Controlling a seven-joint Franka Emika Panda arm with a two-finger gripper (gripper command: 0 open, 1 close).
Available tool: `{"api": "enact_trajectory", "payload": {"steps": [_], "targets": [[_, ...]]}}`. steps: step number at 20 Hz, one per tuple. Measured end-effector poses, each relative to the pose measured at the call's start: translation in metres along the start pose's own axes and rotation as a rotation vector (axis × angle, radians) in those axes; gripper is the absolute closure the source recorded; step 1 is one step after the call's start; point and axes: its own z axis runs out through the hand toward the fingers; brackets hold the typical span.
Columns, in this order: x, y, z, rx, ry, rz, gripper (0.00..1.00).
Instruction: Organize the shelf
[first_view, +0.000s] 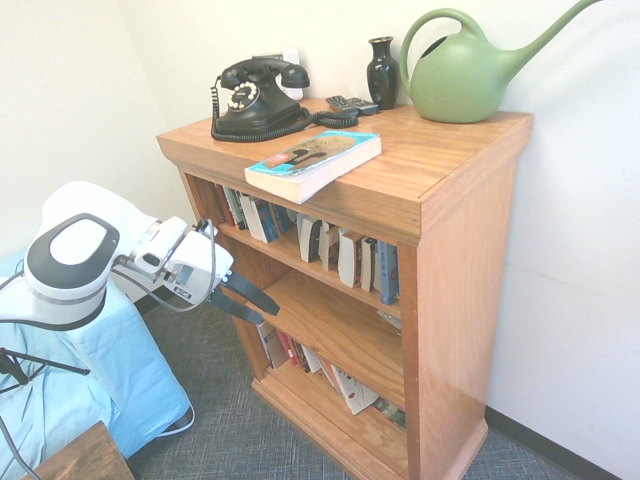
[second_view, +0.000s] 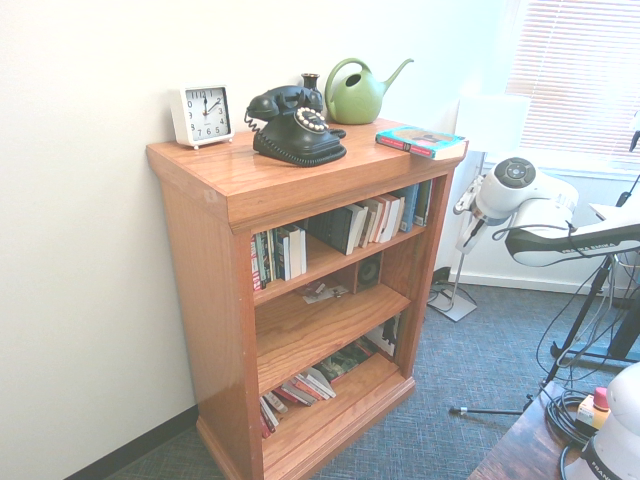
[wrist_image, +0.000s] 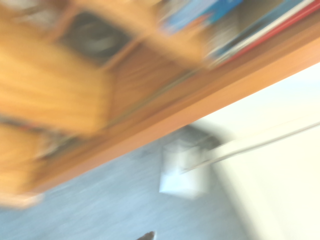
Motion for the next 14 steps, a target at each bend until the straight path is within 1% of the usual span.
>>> {"api": "enact_trajectory", "payload": {"steps": [3, 5, 9, 11, 14], "targets": [[0.019, 0.004, -0.017, -0.055, 0.157, -0.042, 0.00], [0.029, 0.005, -0.027, -0.121, 0.241, -0.068, 0.00], [0.046, -0.004, -0.049, -0.235, 0.352, -0.106, 0.00], [0.054, -0.008, -0.056, -0.285, 0.388, -0.118, 0.00], [0.064, -0.020, -0.066, -0.315, 0.425, -0.136, 0.00]]}}
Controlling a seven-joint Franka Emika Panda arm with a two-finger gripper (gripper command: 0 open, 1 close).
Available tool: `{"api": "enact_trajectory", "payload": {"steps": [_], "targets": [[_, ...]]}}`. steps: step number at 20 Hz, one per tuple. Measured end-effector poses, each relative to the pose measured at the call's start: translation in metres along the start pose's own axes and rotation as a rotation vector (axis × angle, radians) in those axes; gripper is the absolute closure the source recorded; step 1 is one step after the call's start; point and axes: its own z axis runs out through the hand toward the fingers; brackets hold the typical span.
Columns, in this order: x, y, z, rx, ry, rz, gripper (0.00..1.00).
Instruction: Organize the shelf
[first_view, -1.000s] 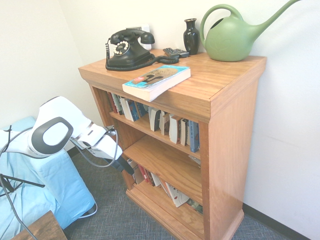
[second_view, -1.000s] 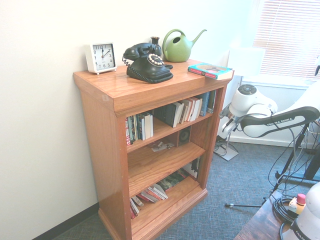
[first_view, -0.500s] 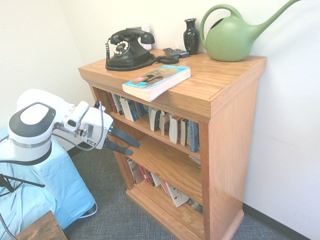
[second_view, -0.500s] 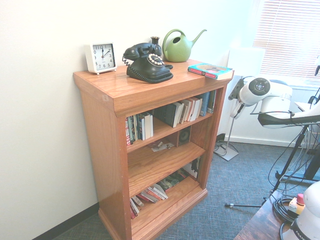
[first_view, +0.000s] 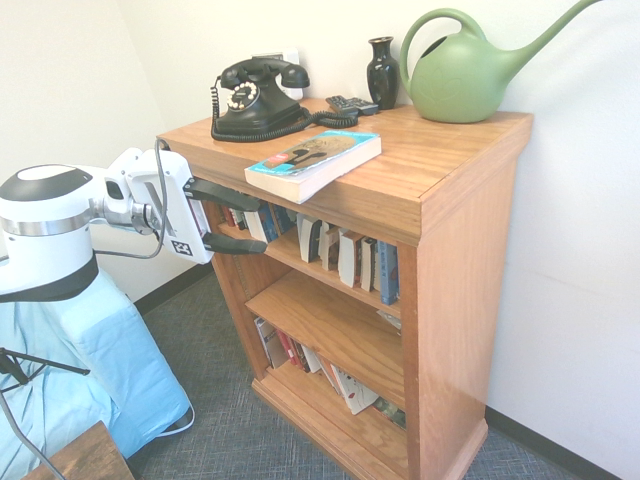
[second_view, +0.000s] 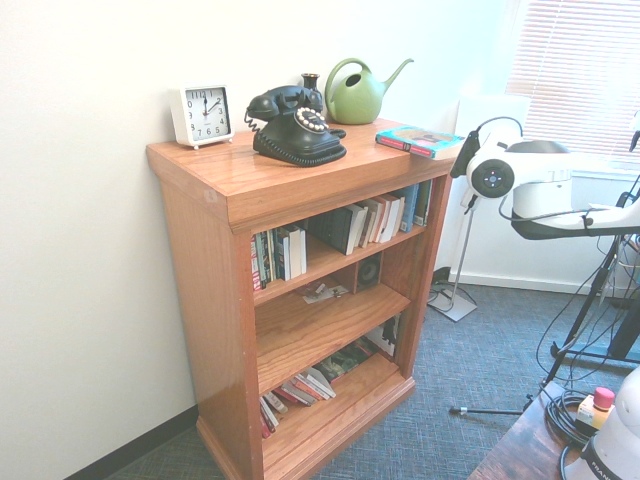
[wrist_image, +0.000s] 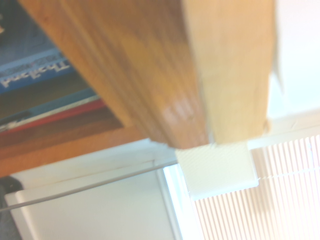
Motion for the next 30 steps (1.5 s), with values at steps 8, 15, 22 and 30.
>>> {"api": "enact_trajectory", "payload": {"steps": [8, 15, 22, 30], "targets": [[0.029, -0.035, -0.011, -0.015, 0.071, -0.067, 0.00], [0.017, -0.056, 0.002, -0.001, 0.080, -0.110, 0.00], [0.032, -0.059, 0.006, 0.021, 0.095, -0.088, 0.00], [0.057, -0.079, 0.023, 0.027, 0.099, -0.073, 0.00]]}}
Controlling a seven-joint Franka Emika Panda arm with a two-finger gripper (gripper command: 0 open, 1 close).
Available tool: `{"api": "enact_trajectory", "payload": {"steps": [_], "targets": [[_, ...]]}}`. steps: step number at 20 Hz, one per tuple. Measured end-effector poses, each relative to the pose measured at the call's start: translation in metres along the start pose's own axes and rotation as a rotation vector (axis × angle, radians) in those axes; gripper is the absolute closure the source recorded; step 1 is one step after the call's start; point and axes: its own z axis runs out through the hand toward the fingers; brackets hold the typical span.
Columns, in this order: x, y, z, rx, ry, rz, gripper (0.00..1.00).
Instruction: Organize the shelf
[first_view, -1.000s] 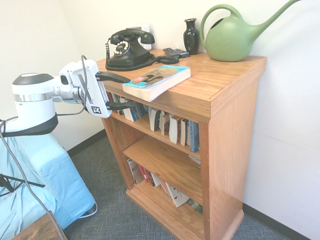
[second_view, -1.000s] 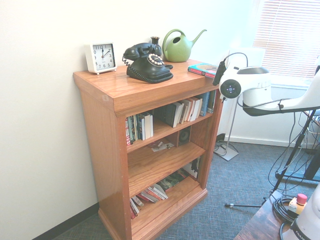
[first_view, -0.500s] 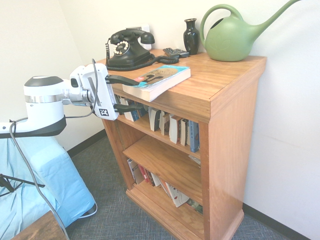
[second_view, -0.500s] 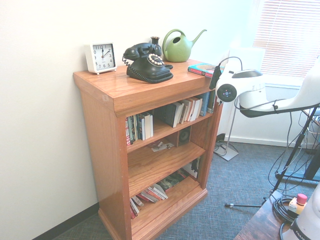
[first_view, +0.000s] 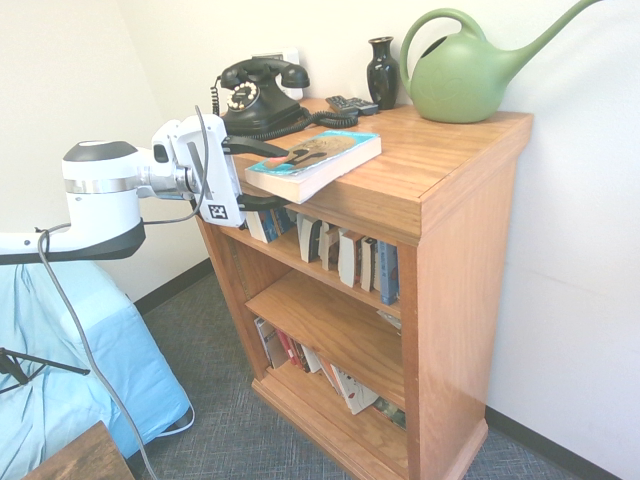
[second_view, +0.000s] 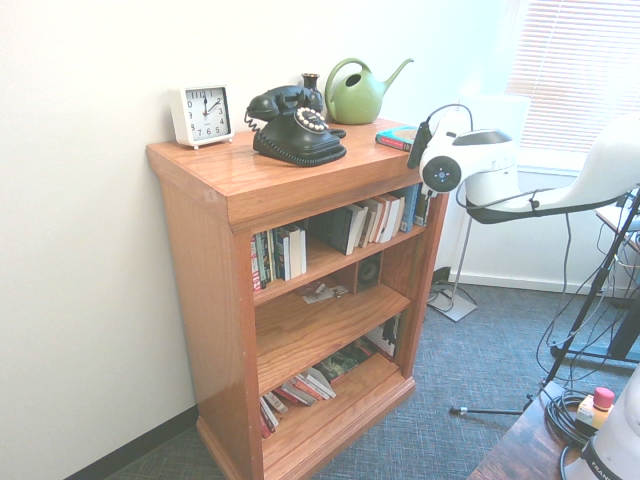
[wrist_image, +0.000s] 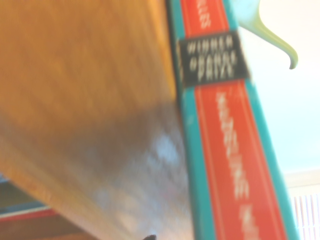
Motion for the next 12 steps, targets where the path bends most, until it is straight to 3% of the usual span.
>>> {"api": "enact_trajectory", "payload": {"steps": [1, 2, 12], "targets": [[0.0014, -0.0020, 0.0026, -0.001, -0.001, 0.000, 0.00], [0.0015, -0.0041, 0.0052, -0.002, -0.004, -0.001, 1.00], [0.0028, -0.0094, 0.0112, -0.003, -0.008, -0.005, 1.00]]}}
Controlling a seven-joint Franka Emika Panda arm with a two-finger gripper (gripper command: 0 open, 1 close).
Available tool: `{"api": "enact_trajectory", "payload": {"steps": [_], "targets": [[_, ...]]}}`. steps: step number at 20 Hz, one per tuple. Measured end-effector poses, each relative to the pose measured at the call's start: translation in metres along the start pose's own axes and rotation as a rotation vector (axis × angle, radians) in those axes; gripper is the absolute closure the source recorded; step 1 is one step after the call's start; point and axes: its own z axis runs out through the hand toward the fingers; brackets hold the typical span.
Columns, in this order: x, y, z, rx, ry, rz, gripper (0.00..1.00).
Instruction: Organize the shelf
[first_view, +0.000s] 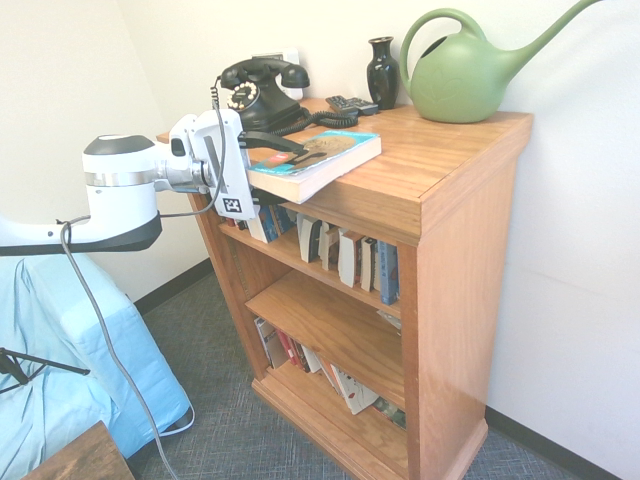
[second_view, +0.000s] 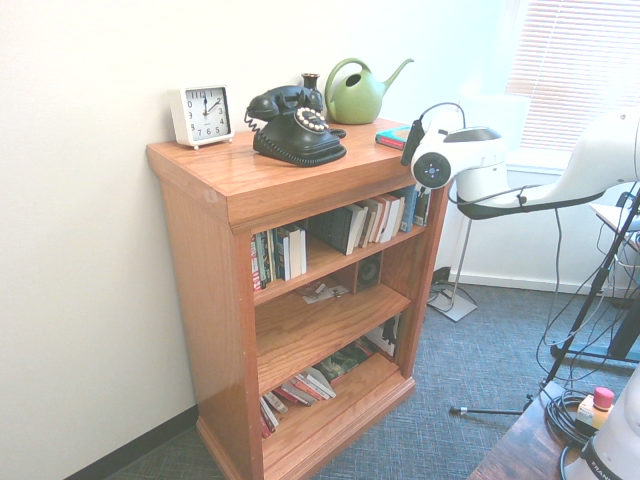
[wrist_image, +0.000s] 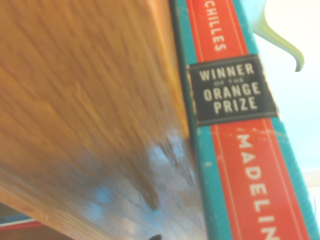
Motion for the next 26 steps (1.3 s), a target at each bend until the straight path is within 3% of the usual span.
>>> {"api": "enact_trajectory", "payload": {"steps": [26], "targets": [[0.0055, 0.0015, -0.0027, 0.008, -0.015, 0.007, 1.00]]}}
